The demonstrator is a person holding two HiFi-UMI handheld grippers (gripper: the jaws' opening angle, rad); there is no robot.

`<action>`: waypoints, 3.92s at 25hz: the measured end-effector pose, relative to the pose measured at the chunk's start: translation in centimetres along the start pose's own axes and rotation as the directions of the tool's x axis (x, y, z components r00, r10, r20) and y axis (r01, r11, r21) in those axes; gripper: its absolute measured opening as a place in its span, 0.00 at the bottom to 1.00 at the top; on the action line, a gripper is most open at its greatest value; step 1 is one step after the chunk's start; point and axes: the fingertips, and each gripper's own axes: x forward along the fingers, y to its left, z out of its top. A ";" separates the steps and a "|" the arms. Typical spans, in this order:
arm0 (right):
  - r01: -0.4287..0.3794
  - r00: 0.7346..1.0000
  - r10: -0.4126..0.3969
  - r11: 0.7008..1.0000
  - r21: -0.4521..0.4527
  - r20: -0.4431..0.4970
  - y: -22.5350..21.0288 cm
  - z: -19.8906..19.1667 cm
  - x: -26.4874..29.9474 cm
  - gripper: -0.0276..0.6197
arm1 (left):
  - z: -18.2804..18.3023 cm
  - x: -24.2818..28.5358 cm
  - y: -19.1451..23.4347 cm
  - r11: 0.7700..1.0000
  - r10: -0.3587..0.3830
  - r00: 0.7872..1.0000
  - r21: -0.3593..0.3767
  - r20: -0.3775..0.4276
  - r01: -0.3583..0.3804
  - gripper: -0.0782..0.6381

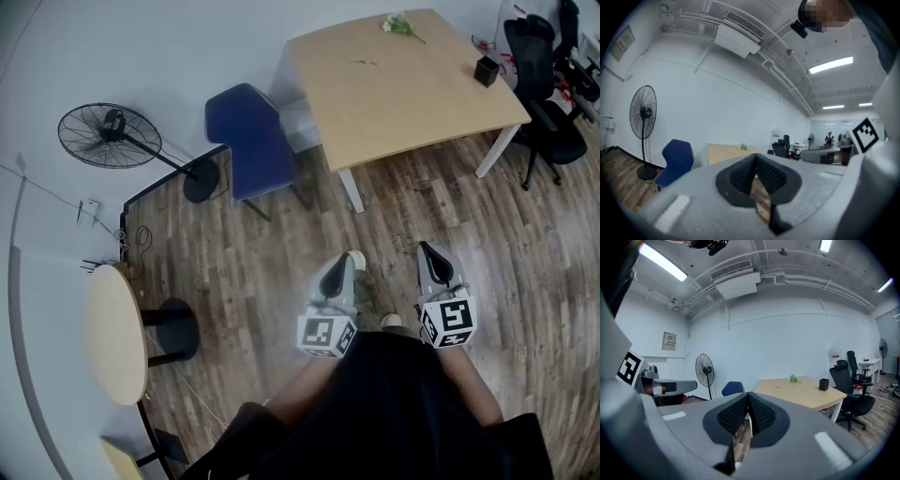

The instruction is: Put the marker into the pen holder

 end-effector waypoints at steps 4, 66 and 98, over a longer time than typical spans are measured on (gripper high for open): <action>0.012 1.000 -0.012 1.000 -0.004 -0.015 -1.3 -0.1 2.0 0.04 | 0.0 2.6 1.0 0.999 -0.040 0.999 -0.026 -0.008 0.040 0.11; 0.034 0.999 -0.035 0.999 -0.024 -0.042 -20.4 11.4 52.6 0.04 | 6.8 49.4 30.0 0.995 -0.063 0.997 -0.074 -0.053 0.059 0.11; -0.102 0.983 0.097 0.995 -0.024 -0.159 -49.1 10.9 67.0 0.04 | 1.5 83.0 28.5 0.999 -0.007 0.951 0.047 -0.309 0.022 0.11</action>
